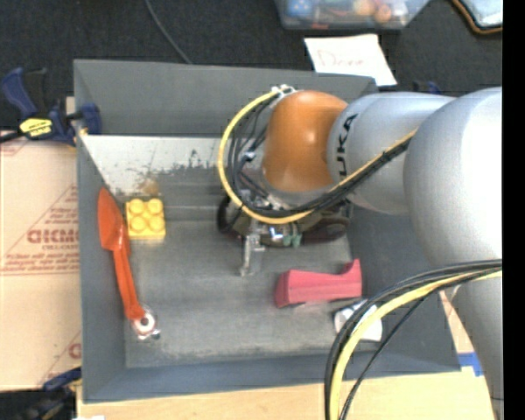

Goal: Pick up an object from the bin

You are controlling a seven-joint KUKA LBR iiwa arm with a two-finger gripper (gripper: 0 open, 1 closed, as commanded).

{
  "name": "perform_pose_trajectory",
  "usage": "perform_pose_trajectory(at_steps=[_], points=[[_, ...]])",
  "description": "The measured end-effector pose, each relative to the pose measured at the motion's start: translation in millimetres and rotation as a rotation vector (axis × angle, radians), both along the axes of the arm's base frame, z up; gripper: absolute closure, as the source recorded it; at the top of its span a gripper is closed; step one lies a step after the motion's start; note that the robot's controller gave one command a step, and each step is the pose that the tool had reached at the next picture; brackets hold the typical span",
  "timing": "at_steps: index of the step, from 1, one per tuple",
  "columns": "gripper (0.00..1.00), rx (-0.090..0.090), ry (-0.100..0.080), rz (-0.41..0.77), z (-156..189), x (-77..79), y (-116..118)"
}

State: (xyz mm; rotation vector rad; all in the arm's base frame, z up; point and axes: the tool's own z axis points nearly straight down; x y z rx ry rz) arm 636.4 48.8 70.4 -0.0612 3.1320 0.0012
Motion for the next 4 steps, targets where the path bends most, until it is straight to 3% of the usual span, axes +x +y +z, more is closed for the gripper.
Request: perform_pose_trajectory(at_steps=[1,2,3,4], points=[[0.00,0.009,-0.002,-0.175,1,16.6,54],[0.00,-0.001,-0.001,0.156,1,14.3,-48],[0.00,0.013,-0.006,-0.141,2,17.0,53],[1.00,-0.003,-0.007,0.169,2,10.2,-93]])
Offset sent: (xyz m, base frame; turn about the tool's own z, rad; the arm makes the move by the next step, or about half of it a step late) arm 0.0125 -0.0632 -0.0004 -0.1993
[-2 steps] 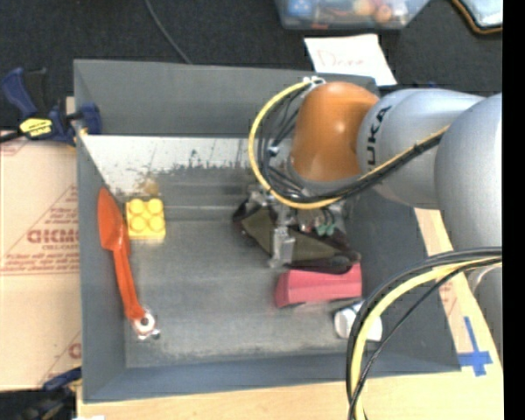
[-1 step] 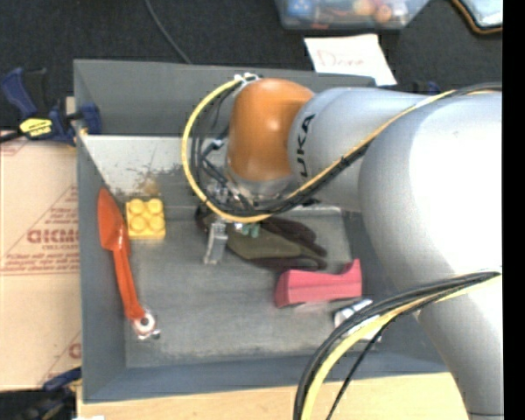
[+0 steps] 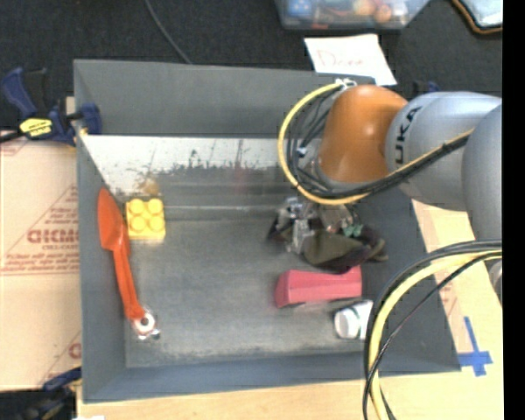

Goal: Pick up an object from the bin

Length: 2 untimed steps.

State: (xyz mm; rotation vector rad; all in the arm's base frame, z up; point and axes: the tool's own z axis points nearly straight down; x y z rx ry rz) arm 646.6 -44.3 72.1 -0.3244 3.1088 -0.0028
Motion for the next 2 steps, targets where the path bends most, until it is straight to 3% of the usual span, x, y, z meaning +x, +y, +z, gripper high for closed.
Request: perform_pose_trajectory(at_steps=[1,2], points=[[1.00,-0.001,0.000,0.001,0,-0.3,-4],[1.00,-0.001,0.001,-0.002,40,-1.2,-5]])
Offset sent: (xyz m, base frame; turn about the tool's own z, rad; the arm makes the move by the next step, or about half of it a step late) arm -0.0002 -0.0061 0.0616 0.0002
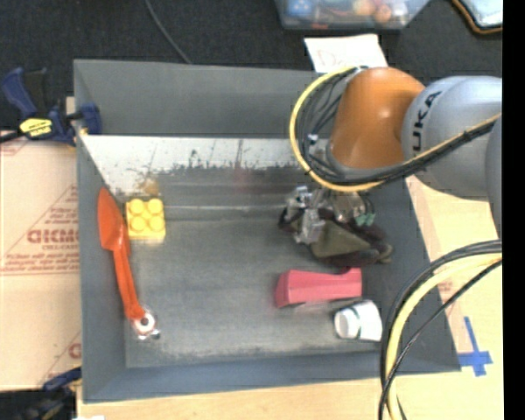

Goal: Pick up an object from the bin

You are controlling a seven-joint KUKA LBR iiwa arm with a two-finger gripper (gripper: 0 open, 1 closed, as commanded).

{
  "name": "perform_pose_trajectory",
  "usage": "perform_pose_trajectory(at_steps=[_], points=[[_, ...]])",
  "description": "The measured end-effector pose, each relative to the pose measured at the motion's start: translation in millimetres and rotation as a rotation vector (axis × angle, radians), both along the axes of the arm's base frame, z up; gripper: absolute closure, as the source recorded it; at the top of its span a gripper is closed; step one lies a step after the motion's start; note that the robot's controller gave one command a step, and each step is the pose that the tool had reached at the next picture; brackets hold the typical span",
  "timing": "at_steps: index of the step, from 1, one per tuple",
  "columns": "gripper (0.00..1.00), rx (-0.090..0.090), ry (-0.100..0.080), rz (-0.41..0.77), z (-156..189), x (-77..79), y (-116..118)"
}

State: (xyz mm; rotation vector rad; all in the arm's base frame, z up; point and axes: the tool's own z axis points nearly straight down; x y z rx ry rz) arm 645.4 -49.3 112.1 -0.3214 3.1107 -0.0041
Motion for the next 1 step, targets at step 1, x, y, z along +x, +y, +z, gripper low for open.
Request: perform_pose_trajectory(at_steps=[1], points=[[1.00,0.000,-0.001,-0.002,25.8,0.4,0.2]])
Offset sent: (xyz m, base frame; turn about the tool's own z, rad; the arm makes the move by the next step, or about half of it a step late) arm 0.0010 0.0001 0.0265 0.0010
